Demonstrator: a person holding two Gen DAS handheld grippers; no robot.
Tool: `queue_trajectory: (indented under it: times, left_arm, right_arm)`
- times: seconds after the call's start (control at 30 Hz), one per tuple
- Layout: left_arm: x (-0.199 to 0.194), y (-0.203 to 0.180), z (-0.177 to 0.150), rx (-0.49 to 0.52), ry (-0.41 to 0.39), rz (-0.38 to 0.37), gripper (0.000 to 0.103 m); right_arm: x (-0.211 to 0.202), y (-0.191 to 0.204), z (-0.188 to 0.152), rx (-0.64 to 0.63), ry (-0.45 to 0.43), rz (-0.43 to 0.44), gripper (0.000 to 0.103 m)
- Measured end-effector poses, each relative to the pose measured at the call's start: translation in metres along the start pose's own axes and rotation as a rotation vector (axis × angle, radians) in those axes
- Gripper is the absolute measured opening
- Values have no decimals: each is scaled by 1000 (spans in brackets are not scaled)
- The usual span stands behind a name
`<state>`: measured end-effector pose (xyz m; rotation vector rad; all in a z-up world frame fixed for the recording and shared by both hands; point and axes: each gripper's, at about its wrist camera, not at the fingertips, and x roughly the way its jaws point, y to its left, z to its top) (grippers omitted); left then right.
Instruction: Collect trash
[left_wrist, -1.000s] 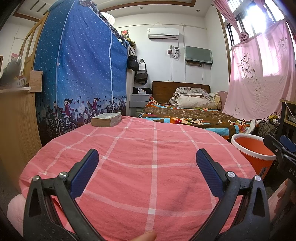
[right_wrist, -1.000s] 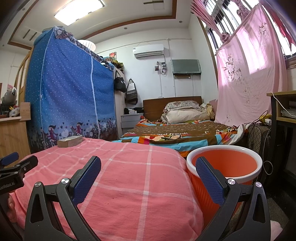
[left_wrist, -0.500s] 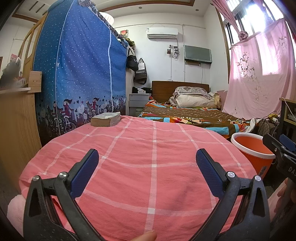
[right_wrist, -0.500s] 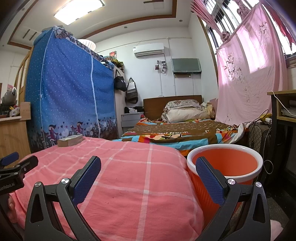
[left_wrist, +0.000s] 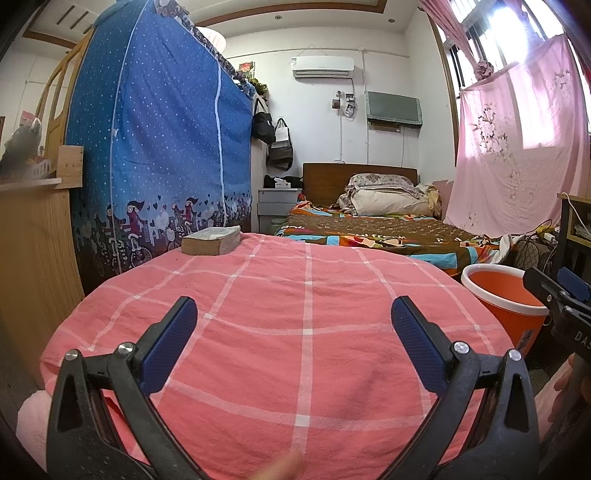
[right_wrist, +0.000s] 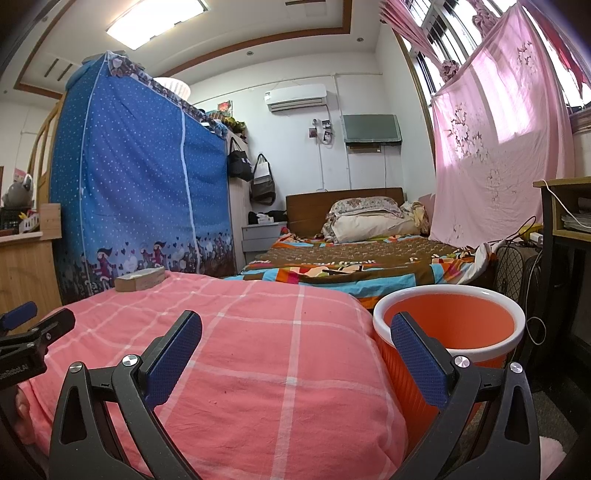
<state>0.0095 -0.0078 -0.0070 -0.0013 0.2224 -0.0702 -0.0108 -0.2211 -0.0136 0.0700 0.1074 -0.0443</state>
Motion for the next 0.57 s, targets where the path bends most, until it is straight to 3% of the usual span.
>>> queue_trajectory:
  times: [0.57]
  left_arm:
    - [-1,4,1,-14,1,39,103]
  right_arm:
    - [-3,5,-5,-1,10,2,103]
